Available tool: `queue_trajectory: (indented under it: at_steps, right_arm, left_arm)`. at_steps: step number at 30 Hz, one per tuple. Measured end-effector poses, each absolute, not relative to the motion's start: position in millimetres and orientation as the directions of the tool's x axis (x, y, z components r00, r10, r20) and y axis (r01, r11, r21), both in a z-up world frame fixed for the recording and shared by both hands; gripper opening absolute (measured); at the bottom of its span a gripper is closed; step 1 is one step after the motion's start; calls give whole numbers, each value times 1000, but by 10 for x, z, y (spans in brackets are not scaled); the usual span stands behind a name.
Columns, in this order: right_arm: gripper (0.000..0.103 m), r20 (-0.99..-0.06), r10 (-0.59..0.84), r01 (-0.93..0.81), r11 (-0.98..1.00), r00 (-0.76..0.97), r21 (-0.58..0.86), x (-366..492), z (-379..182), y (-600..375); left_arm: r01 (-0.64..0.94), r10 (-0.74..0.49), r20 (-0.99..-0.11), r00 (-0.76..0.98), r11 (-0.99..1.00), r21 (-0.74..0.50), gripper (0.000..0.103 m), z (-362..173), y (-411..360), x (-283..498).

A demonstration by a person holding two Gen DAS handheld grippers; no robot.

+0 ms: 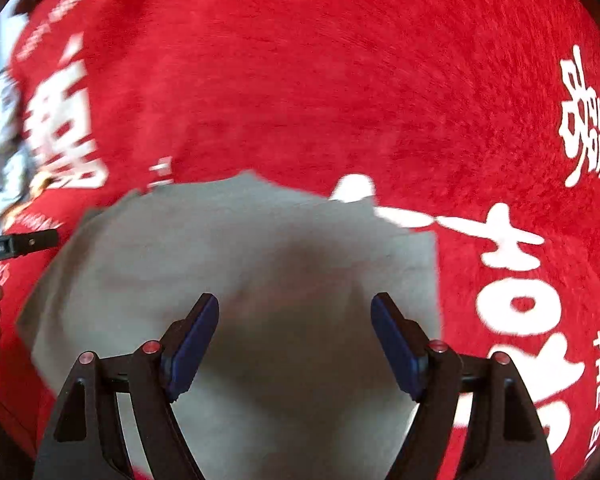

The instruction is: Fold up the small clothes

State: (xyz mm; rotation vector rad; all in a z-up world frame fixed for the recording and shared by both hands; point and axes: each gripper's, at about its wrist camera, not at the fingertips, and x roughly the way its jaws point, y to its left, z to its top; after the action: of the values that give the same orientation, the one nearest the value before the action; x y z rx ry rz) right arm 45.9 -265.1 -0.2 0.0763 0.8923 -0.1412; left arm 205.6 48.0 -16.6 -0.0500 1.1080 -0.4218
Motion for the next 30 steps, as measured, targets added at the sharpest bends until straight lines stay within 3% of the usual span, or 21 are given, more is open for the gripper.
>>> queue_trajectory:
  at_steps: [3,5,6,10,15,20,23,27,28,29,30]
  right_arm:
    - [82,-818,-66,113,994,572,-1,460,-224,-2532]
    - [81,-855,-94,190,982,509,5,393,-404,-2704]
    - [81,-841,-96,197,980,532,12,310,-367,-2750]
    - [82,-838,-242,306,947,489,-95,-37,-206,-2871]
    - [82,-834,-150,310,950,531,26,-364,-154,-2847]
    - [82,-832,-94,341,933,547,118,-654,-220,-2845]
    - [82,-834,-82,355,924,546,142,-766,-233,-2873]
    - [82,-832,-87,354,926,547,135,-836,-217,-2849]
    - [82,-831,-86,351,926,549,136,-842,-213,-2838]
    - [82,-831,-83,347,928,550,136,-843,-210,-2819]
    - [82,-832,-82,345,929,549,135,-846,-207,-2806]
  left_arm:
    - [324,-303,-895,326,926,-195,99,-383,448,1831]
    - [285,-127,-946,297,958,-39,99,-621,475,1811]
    - [264,-98,-950,295,964,-18,99,-667,587,1781]
    - [201,-137,-925,354,977,-68,98,-498,947,1662]
    - [211,-211,-914,347,967,-143,99,-437,1147,1604]
    - [228,-355,-888,293,928,-296,98,-439,1280,1715]
    - [217,-463,-858,221,881,-420,98,-472,1331,1811]
    - [233,-491,-853,179,863,-448,97,-479,1242,1836]
    - [248,-489,-856,170,862,-443,93,-481,1202,1826]
    - [268,-474,-866,160,865,-424,79,-490,1145,1814]
    - [290,-448,-883,136,871,-397,71,-524,1075,1807]
